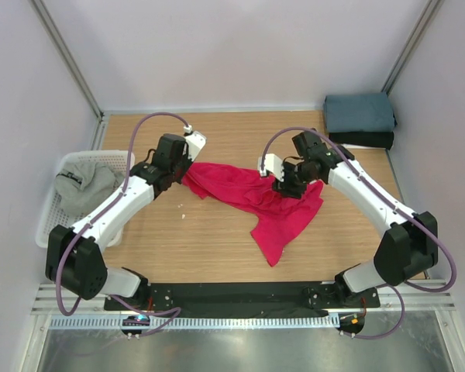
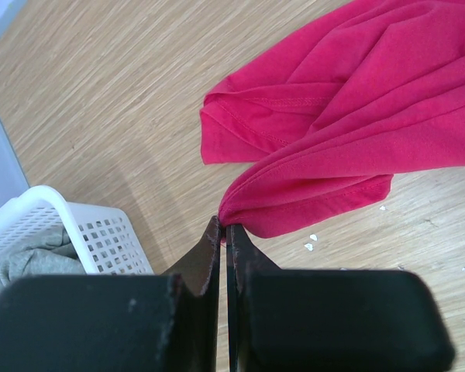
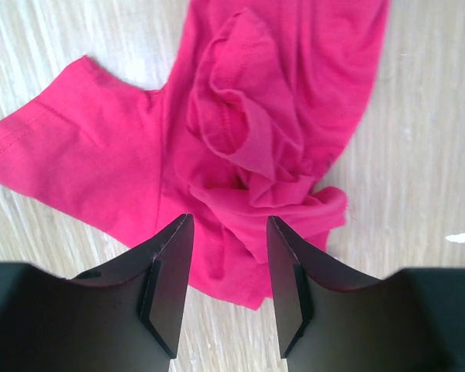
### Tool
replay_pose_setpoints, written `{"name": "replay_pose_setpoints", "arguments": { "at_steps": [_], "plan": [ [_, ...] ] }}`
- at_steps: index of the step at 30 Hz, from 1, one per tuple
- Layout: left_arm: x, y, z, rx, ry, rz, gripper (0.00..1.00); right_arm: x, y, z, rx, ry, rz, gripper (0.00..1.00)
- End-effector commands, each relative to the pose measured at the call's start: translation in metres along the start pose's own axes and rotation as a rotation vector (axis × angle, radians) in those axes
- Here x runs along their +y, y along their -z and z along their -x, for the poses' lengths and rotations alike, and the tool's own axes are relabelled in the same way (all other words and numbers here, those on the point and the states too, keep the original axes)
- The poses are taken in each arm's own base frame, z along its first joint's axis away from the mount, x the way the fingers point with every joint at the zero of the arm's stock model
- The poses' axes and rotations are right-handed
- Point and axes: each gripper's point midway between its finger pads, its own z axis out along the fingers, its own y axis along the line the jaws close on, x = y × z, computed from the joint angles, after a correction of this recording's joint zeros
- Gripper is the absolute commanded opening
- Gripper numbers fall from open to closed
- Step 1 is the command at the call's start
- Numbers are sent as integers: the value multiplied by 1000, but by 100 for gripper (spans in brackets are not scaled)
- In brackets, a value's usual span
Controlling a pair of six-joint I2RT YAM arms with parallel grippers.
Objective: Fold and stack the t-shirts
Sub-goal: Flatten the tshirt out
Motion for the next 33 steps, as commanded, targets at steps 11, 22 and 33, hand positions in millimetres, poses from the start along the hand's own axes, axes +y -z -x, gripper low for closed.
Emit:
{"name": "replay_pose_setpoints", "arguments": {
  "at_steps": [11, 22, 33],
  "plan": [
    [9, 2, 11, -33, 30, 29, 0, 18, -47, -1, -51, 219, 64, 46],
    [9, -1, 8, -23, 27, 28, 0, 6, -50, -1, -17, 253, 36, 44],
    [8, -4, 9, -22, 34, 22, 0, -4, -22, 12, -1, 283, -1, 43]
  ]
}}
